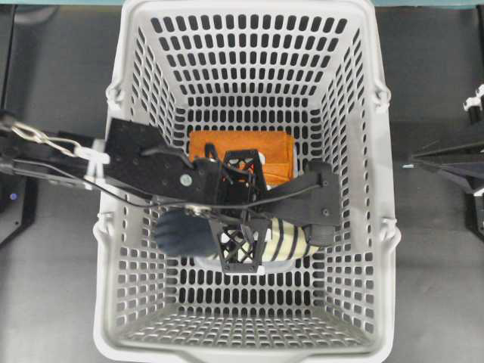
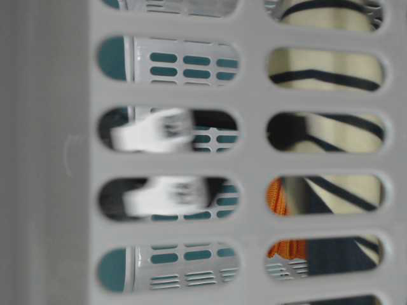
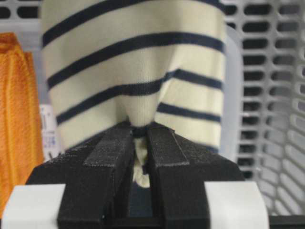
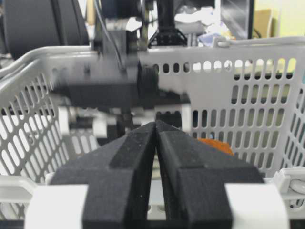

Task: Pick up the slipper from the shopping basket with the left arm.
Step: 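Lift the gripped slipper upward out of the basket with the left gripper, then hold the slipper raised above the basket with the left gripper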

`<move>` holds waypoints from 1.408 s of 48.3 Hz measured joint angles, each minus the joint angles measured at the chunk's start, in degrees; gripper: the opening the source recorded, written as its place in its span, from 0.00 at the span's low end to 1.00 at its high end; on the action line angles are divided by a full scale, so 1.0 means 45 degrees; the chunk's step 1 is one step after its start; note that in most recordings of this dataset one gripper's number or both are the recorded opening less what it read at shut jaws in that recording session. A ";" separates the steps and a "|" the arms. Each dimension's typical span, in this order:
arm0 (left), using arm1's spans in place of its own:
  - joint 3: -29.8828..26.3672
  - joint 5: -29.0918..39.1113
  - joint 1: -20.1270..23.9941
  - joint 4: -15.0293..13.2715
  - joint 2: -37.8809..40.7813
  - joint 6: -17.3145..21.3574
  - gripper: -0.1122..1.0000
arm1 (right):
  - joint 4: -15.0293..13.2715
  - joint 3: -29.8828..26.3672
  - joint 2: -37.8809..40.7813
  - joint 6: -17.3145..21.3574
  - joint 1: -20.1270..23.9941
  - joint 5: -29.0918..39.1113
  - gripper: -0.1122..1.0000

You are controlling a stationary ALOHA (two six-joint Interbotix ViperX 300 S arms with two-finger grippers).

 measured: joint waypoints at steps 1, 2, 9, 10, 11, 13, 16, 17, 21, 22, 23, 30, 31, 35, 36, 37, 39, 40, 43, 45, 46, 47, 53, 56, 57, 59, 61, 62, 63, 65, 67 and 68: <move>-0.0176 0.0176 0.0020 0.0000 -0.0039 0.0078 0.15 | 0.0000 0.0000 0.0000 0.0000 0.0000 0.0000 0.10; -0.0430 0.0410 0.0020 0.0000 -0.0137 0.0195 0.15 | -0.0020 0.0020 0.0000 0.0000 0.0000 0.0000 0.10; -0.1738 0.1855 0.0000 0.0000 -0.0391 0.0664 0.15 | 0.0000 0.0000 0.0000 0.0000 0.0000 0.0000 0.10; -0.1934 0.2070 0.0000 0.0000 -0.0391 0.0742 0.15 | 0.0000 0.0000 0.0020 0.0000 0.0000 0.0000 0.10; -0.2168 0.2324 0.0000 0.0000 -0.0391 0.0840 0.15 | 0.0000 0.0020 0.0000 0.0000 0.0000 0.0000 0.10; -0.2617 0.2812 0.0000 0.0000 -0.0371 0.1016 0.15 | 0.0000 0.0020 0.0020 0.0000 0.0000 0.0000 0.10; -0.3359 0.3535 0.0000 0.0000 -0.0371 0.1289 0.15 | 0.0000 0.0020 0.0020 0.0000 0.0000 0.0000 0.10; -0.3672 0.3828 0.0000 0.0000 -0.0371 0.1367 0.15 | 0.0000 0.0000 0.0020 0.0000 0.0000 0.0000 0.10; -0.4648 0.4688 -0.0039 0.0000 -0.0371 0.1504 0.15 | 0.0000 0.0000 0.0020 0.0000 0.0000 0.0000 0.10; -0.4902 0.4883 -0.0059 0.0000 -0.0352 0.1504 0.15 | 0.0000 0.0000 0.0020 0.0000 0.0000 0.0000 0.10; -0.5137 0.5059 -0.0059 -0.0020 -0.0312 0.1504 0.15 | -0.0020 0.0020 0.0000 0.0000 0.0000 0.0000 0.10; -0.6484 0.5996 -0.0117 0.0000 0.0039 0.1543 0.15 | -0.0020 0.0000 0.0000 0.0000 0.0000 0.0000 0.10; -0.6621 0.6094 -0.0117 0.0000 0.0098 0.1543 0.15 | 0.0000 0.0000 0.0000 0.0000 0.0000 -0.0020 0.10; -0.6992 0.6328 -0.0137 0.0000 0.0273 0.1563 0.15 | -0.0020 0.0020 0.0000 0.0000 0.0000 0.0000 0.10; -0.7031 0.6367 -0.0137 -0.0020 0.0293 0.1543 0.15 | 0.0000 0.0020 0.0000 0.0000 0.0000 0.0000 0.10; -0.7051 0.6406 -0.0137 -0.0020 0.0313 0.1543 0.15 | -0.0020 0.0000 0.0000 0.0000 0.0000 0.0000 0.10; -0.7070 0.6445 -0.0137 0.0000 0.0332 0.1543 0.15 | 0.0000 0.0000 0.0000 0.0000 0.0000 0.0000 0.10; -0.7070 0.6465 -0.0137 0.0000 0.0332 0.1543 0.15 | -0.0020 0.0020 0.0000 0.0000 0.0000 0.0000 0.10; -0.7070 0.6484 -0.0137 0.0000 0.0332 0.1563 0.15 | -0.0020 0.0020 0.0000 0.0000 0.0000 0.0000 0.10; -0.7070 0.6484 -0.0137 0.0000 0.0332 0.1563 0.15 | 0.0000 0.0020 0.0000 0.0000 0.0000 0.0000 0.10; -0.7070 0.6484 -0.0137 0.0000 0.0332 0.1563 0.15 | 0.0000 0.0000 0.0000 0.0000 0.0000 0.0000 0.10; -0.7070 0.6484 -0.0137 0.0000 0.0332 0.1563 0.15 | -0.0020 0.0020 0.0020 0.0000 0.0000 0.0000 0.10; -0.7070 0.6484 -0.0137 0.0000 0.0332 0.1563 0.15 | 0.0000 0.0020 0.0000 0.0000 0.0000 0.0000 0.10; -0.7070 0.6484 -0.0137 -0.0020 0.0332 0.1563 0.15 | -0.0020 0.0020 0.0000 0.0000 0.0000 -0.0020 0.10; -0.7070 0.6484 -0.0137 0.0000 0.0332 0.1543 0.15 | -0.0020 0.0020 0.0000 0.0000 0.0000 0.0000 0.10; -0.7070 0.6484 -0.0137 0.0000 0.0313 0.1563 0.15 | 0.0000 0.0020 0.0000 0.0000 0.0000 0.0000 0.10; -0.7070 0.6484 -0.0137 0.0000 0.0332 0.1563 0.15 | -0.0020 0.0000 0.0000 0.0000 0.0000 0.0000 0.10; -0.7070 0.6484 -0.0137 -0.0020 0.0332 0.1563 0.15 | 0.0000 0.0000 0.0000 0.0000 0.0000 0.0000 0.10; -0.7070 0.6484 -0.0137 0.0000 0.0313 0.1563 0.15 | -0.0020 0.0020 0.0000 0.0000 0.0000 0.0000 0.10; -0.7070 0.6484 -0.0137 0.0000 0.0332 0.1563 0.15 | -0.0020 0.0020 0.0000 0.0000 0.0000 0.0000 0.10; -0.7070 0.6484 -0.0137 0.0000 0.0332 0.1563 0.15 | 0.0000 0.0000 0.0000 0.0000 0.0000 0.0000 0.10; -0.7070 0.6484 -0.0137 0.0000 0.0332 0.1563 0.15 | 0.0000 0.0020 0.0000 0.0000 0.0000 0.0000 0.10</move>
